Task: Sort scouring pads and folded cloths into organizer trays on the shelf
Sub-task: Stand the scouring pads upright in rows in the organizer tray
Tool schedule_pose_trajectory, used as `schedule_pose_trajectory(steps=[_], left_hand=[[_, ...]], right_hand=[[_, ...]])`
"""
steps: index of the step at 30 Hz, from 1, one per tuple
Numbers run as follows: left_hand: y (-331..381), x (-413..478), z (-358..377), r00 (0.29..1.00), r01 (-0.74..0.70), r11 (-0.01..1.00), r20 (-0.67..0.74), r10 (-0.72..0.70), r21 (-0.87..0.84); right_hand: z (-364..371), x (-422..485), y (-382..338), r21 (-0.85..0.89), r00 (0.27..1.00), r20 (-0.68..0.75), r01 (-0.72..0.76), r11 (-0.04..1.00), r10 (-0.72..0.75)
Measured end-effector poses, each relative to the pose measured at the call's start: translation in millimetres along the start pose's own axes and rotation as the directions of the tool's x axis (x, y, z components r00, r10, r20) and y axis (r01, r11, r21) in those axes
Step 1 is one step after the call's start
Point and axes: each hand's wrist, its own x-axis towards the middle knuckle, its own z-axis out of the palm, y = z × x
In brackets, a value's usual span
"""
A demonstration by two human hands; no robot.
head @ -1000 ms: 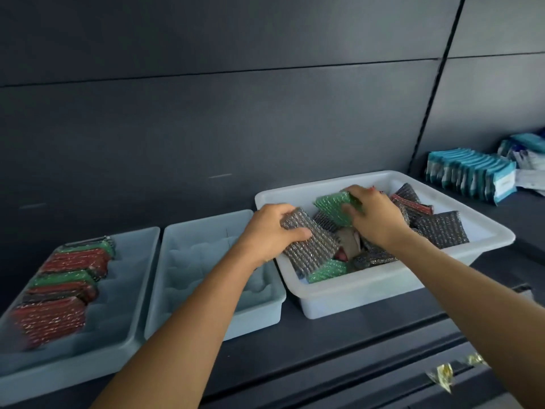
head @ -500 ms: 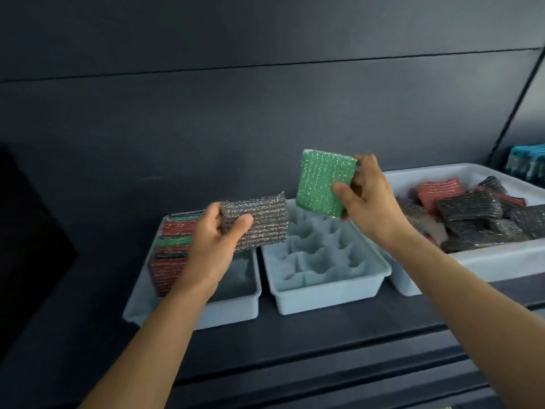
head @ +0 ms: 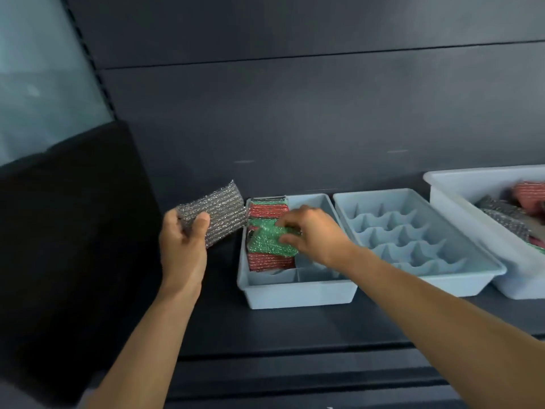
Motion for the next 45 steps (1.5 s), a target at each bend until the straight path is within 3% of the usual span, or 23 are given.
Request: schedule_pose_trajectory(steps=[3, 10, 12, 14, 16, 18, 20, 23, 26, 29, 33, 39, 42, 45], left_hand=[[-2, -1, -7, 0.999, 0.006, 1.000, 0.035, -0.006, -0.007], [-5, -2, -7, 0.989, -0.014, 0.999, 0.146, 0.019, -0.038], [-7, -1, -6, 0.983, -0.017, 0.999, 0.180, 0.025, -0.043], [-9, 2, -8, 0.974, -0.034, 0.998, 0.224, 0.044, -0.048], [-8, 6, -7, 0.953, -0.077, 0.997, 0.291, 0.079, -0.017], [-6, 6, 1, 0.916, -0.135, 0.991, 0.384, 0.117, 0.020], [-4, 6, 12, 0.882, -0.149, 0.988, 0.456, 0.119, 0.030], [-13, 9, 21, 0.870, -0.173, 0.978, 0.484, 0.096, 0.116], [-28, 13, 16, 0.830, -0.330, 0.872, 0.550, 0.086, 0.361], [-37, 13, 10, 0.780, -0.416, 0.781, 0.625, 0.042, 0.466], [-42, 13, 9, 0.749, -0.476, 0.732, 0.661, 0.047, 0.487], [-45, 18, 9, 0.695, -0.649, 0.542, 0.707, 0.134, 0.535], [-50, 16, 10, 0.657, -0.694, 0.471, 0.746, 0.105, 0.544], [-47, 15, 11, 0.664, -0.688, 0.435, 0.746, 0.052, 0.582]], right_hand=[[22, 9, -4, -0.212, 0.995, 0.095, 0.062, 0.975, -0.042], [50, 20, -9, -0.412, 0.982, 0.173, 0.139, 0.900, -0.073], [46, 23, -7, -0.310, 0.991, 0.127, 0.076, 0.948, -0.038], [31, 23, -2, 0.003, 0.994, -0.074, -0.085, 0.996, 0.085], [10, 18, -3, 0.284, 0.964, -0.237, -0.052, 0.958, 0.123], [-7, 10, -12, 0.325, 0.984, -0.177, 0.065, 0.944, -0.007], [-11, 4, -19, 0.234, 0.985, -0.102, 0.159, 0.959, -0.138], [1, 2, -13, 0.225, 0.994, -0.104, 0.063, 0.972, -0.040], [15, -6, 2, 0.215, 0.994, -0.077, -0.064, 0.975, 0.082], [25, -12, 9, 0.043, 0.999, -0.015, -0.051, 0.998, 0.051], [32, -6, 2, -0.120, 0.999, 0.021, 0.034, 0.992, -0.032], [43, 5, -9, -0.210, 0.996, 0.063, 0.080, 0.974, -0.068], [48, 2, -8, -0.260, 0.989, 0.116, 0.115, 0.959, -0.087], [47, 3, -7, -0.280, 0.989, 0.130, 0.099, 0.955, -0.065]])
